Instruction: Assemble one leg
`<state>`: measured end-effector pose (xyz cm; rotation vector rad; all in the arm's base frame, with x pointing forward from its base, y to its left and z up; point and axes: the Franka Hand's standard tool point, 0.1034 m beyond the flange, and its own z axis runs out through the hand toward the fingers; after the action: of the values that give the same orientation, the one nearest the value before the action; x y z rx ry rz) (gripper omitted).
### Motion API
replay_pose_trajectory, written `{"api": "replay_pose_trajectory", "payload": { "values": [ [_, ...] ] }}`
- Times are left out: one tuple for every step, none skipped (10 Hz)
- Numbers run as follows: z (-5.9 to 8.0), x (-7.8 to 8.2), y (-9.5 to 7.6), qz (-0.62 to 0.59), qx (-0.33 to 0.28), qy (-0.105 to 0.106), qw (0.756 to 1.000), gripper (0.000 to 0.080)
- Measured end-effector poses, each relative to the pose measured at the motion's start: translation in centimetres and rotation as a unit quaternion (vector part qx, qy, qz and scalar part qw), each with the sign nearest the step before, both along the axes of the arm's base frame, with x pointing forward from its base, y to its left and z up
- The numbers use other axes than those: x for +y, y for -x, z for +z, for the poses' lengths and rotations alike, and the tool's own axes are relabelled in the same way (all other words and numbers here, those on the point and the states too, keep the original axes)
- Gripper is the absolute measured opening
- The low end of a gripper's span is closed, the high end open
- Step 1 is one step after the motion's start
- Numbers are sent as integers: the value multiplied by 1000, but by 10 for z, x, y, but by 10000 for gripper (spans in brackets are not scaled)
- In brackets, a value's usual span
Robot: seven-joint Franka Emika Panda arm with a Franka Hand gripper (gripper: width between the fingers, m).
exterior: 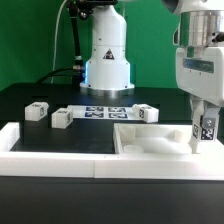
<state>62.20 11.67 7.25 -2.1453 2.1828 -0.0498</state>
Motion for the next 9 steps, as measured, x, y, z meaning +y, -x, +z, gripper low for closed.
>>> {"api": "replay_pose_trajectory", "payload": {
  "values": [
    [0,1,0,-35,1,-4,999,292],
    [0,0,0,-55,2,-8,998,292],
    [0,0,0,-72,3,-13,997,292],
    [0,0,0,-87,3,-15,996,292],
    [0,1,0,-80,3,-14,997,368],
    [-1,1,0,-79,3,-14,997,549],
    [-1,2,0,-69,3,-14,997,618],
    [-1,1,0,-52,2,-12,999,618],
    [-2,1,1,-41,2,-11,999,644]
  ]
}}
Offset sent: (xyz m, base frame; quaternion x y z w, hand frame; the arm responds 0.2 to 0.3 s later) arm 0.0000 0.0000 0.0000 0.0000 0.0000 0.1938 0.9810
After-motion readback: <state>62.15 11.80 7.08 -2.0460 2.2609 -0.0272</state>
